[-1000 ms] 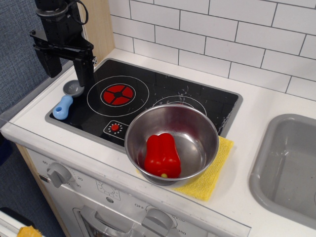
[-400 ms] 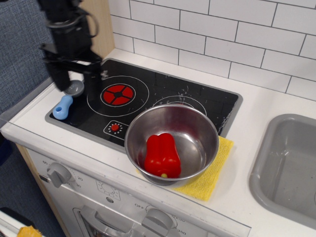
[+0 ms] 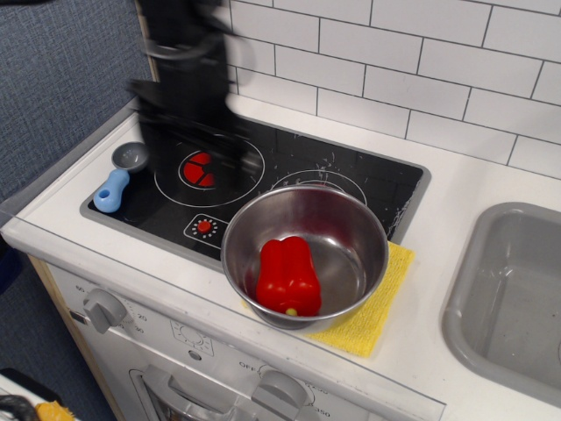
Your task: Put the pepper in the upper left hand corner.
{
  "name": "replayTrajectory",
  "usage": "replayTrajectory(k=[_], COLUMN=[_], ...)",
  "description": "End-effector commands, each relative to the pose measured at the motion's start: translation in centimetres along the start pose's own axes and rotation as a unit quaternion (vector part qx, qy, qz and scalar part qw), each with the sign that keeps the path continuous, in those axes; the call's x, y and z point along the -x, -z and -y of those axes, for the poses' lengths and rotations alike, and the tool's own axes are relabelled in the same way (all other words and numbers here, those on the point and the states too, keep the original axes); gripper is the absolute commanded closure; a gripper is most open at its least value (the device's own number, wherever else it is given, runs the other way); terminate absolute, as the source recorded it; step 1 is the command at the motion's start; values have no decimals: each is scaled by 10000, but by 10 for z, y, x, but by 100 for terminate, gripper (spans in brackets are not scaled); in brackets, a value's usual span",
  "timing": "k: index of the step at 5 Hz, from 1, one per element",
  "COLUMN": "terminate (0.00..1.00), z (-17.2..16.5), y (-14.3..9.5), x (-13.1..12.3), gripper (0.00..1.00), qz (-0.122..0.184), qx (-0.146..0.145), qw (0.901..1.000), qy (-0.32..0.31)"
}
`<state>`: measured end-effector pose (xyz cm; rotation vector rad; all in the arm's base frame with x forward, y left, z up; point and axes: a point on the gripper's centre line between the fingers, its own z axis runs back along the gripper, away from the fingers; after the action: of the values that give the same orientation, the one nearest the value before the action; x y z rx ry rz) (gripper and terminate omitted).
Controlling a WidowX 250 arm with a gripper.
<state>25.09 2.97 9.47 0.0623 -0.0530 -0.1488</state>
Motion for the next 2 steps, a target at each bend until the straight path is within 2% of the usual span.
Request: replayTrajectory(k=[1, 2], terminate=[0, 0], z=[62, 71], y=[17, 23], x=[0, -3], gripper=[0, 0], qz=[-132, -203], qx=[-443, -494], qw=[9989, 9983], qy=[-13, -246])
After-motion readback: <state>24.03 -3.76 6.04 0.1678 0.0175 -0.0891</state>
